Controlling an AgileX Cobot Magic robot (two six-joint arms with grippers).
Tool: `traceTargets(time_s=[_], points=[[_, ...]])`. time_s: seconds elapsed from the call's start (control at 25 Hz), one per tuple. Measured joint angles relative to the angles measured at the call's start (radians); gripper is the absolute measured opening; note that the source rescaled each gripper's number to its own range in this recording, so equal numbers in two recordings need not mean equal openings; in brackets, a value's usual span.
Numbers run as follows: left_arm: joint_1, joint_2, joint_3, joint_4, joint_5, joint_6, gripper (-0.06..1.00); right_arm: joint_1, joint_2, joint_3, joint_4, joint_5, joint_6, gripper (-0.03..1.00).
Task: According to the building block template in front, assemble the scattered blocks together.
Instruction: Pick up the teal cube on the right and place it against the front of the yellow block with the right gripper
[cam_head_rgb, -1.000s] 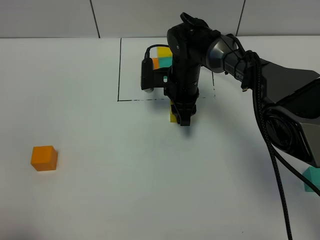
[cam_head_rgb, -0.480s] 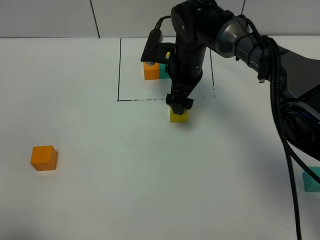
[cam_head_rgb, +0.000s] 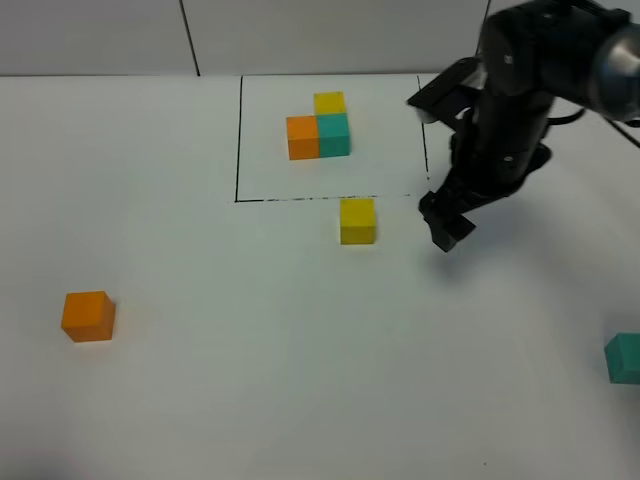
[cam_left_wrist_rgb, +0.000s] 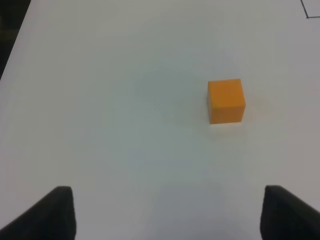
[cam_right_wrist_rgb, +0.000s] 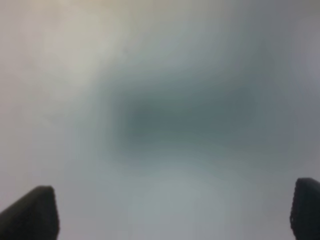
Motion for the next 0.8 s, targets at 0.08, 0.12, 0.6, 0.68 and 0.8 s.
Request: traceTargets(time_s=[0.08, 0.12, 0.6, 0.68, 0.8], points=[[0.000, 0.000, 0.000, 0.000, 0.000, 0.000, 1.00, -0.043, -0.130, 0.174, 0.000, -0.092, 0.093, 0.88], [0.000, 0.000, 0.000, 0.000, 0.000, 0.000, 1.00, -0.068, -0.183, 0.245, 0.000, -0.140, 0.128, 0.88], [0.000, 0.000, 0.000, 0.000, 0.000, 0.000, 1.00, -0.368, -0.587, 0.782, -0.001, -0.342, 0.286, 0.86], [0.000, 0.000, 0.000, 0.000, 0.000, 0.000, 1.00, -0.398, -0.583, 0.798, 0.006, -0.342, 0.287, 0.86], [0.000, 0.000, 0.000, 0.000, 0.000, 0.000, 1.00, -0.410, -0.562, 0.800, 0.023, -0.349, 0.286, 0.85]])
